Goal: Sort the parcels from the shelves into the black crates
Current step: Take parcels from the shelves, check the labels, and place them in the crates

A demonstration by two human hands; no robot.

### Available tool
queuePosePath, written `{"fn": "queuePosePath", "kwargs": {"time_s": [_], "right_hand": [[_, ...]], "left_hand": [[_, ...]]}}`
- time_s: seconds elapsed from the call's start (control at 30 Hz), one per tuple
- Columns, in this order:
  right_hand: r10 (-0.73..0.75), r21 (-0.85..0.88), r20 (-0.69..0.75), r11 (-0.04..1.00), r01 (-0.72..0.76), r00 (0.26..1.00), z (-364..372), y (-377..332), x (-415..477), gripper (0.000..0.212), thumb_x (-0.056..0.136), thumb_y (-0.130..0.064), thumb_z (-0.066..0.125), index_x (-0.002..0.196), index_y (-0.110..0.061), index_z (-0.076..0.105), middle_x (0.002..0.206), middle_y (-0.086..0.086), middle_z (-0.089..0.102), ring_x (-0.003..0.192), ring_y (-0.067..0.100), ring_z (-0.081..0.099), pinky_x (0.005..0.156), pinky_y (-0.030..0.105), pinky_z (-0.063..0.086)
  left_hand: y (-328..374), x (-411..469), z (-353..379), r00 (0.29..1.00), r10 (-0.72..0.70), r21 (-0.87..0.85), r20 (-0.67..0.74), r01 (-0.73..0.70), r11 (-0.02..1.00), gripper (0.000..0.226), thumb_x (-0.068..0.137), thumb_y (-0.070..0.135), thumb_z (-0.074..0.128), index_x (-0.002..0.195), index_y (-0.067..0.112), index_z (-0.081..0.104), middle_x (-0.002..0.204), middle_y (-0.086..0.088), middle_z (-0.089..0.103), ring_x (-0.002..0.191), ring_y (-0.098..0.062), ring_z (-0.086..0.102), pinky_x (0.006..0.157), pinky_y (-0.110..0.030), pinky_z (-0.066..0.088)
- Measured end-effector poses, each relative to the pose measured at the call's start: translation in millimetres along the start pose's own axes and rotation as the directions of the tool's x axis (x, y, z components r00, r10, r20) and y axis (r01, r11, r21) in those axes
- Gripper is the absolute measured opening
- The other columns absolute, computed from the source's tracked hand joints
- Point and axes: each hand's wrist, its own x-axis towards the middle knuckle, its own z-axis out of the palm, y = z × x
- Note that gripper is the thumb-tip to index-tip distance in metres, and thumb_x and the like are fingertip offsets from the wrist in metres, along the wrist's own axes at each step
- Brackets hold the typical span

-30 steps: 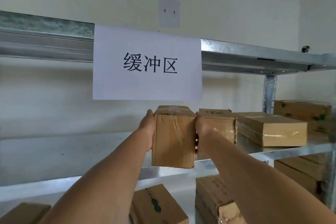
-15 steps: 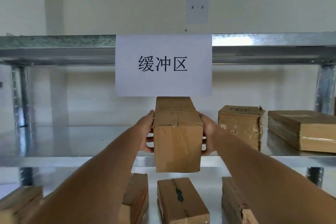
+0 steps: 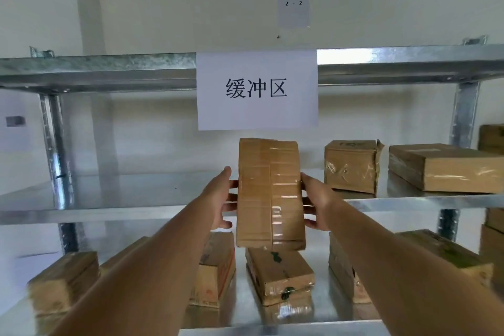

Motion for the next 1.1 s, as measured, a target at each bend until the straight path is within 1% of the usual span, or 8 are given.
{"fn": "queuePosePath", "kwargs": {"time_s": [0.2,0.3,0.4,0.53,0.7,0.9,1.0,1.1], "right_hand": [[0.007,0.140,0.059,0.990,-0.015,0.998,15,27,-43,0.042,0.103,-0.054,0.047,0.104,-0.019,0.070,0.092,0.005,0.074,0.088,0.023,0.067,0.075,0.037,0.051],[-0.012,0.179,0.069,0.984,-0.001,0.998,23,29,-63,0.044,0.104,-0.053,0.045,0.113,-0.017,0.069,0.101,0.009,0.074,0.096,0.028,0.068,0.080,0.044,0.054],[-0.061,0.220,0.074,0.975,0.043,0.995,33,26,-79,0.046,0.107,-0.052,0.037,0.117,-0.018,0.067,0.109,0.012,0.070,0.101,0.033,0.066,0.088,0.054,0.052],[-0.088,0.260,0.099,0.964,0.059,0.991,40,21,-94,0.048,0.106,-0.056,0.031,0.123,-0.022,0.061,0.119,0.013,0.066,0.111,0.036,0.063,0.099,0.062,0.048],[-0.112,0.249,0.100,0.965,0.084,0.989,46,12,-110,0.052,0.105,-0.059,0.033,0.120,-0.020,0.064,0.113,0.014,0.070,0.104,0.033,0.067,0.091,0.051,0.051],[-0.134,0.197,0.087,0.974,0.115,0.987,54,12,-122,0.059,0.101,-0.066,0.033,0.123,-0.023,0.067,0.118,0.009,0.070,0.114,0.032,0.063,0.112,0.061,0.037],[-0.136,0.204,0.057,0.971,0.122,0.989,59,13,-127,0.058,0.102,-0.066,0.032,0.117,-0.024,0.069,0.112,0.003,0.072,0.110,0.024,0.063,0.110,0.055,0.040],[-0.142,0.230,0.073,0.965,0.122,0.987,64,11,-134,0.054,0.103,-0.065,0.031,0.105,-0.026,0.070,0.106,0.001,0.073,0.103,0.022,0.064,0.103,0.049,0.044]], "left_hand": [[-17,-38,-26,0.999,0.040,-0.096,-0.016,-0.041,0.995,0.052,0.102,0.058,0.030,0.110,0.017,0.060,0.113,-0.011,0.065,0.104,-0.029,0.061,0.105,-0.049,0.043],[-18,-58,-37,0.998,0.058,-0.121,-0.026,-0.060,0.991,0.051,0.101,0.059,0.030,0.102,0.018,0.060,0.109,-0.009,0.065,0.103,-0.029,0.061,0.103,-0.050,0.044],[-15,-75,-46,0.995,0.094,-0.136,-0.034,-0.098,0.986,0.054,0.100,0.061,0.031,0.113,0.019,0.062,0.114,-0.008,0.065,0.110,-0.031,0.060,0.105,-0.054,0.043],[-11,-91,-57,0.993,0.115,-0.158,0.011,-0.112,0.981,0.058,0.098,0.066,0.028,0.108,0.024,0.067,0.113,-0.007,0.069,0.112,-0.031,0.061,0.105,-0.053,0.044],[-7,-108,-63,0.993,0.118,-0.114,0.021,-0.115,0.987,0.063,0.095,0.070,0.029,0.111,0.023,0.068,0.115,-0.009,0.070,0.110,-0.031,0.064,0.103,-0.051,0.048],[-6,-123,-75,0.988,0.154,-0.111,0.010,-0.152,0.982,0.062,0.097,0.067,0.028,0.108,0.021,0.069,0.121,-0.007,0.068,0.111,-0.029,0.061,0.090,-0.047,0.050],[-4,-127,-85,0.990,0.141,-0.066,0.031,-0.138,0.988,0.064,0.093,0.073,0.027,0.110,0.025,0.066,0.128,-0.003,0.063,0.125,-0.029,0.052,0.106,-0.064,0.033],[-4,-130,-93,0.992,0.126,-0.028,0.019,-0.125,0.992,0.070,0.091,0.076,0.027,0.118,0.026,0.067,0.129,-0.001,0.063,0.127,-0.026,0.050,0.111,-0.063,0.029]]}}
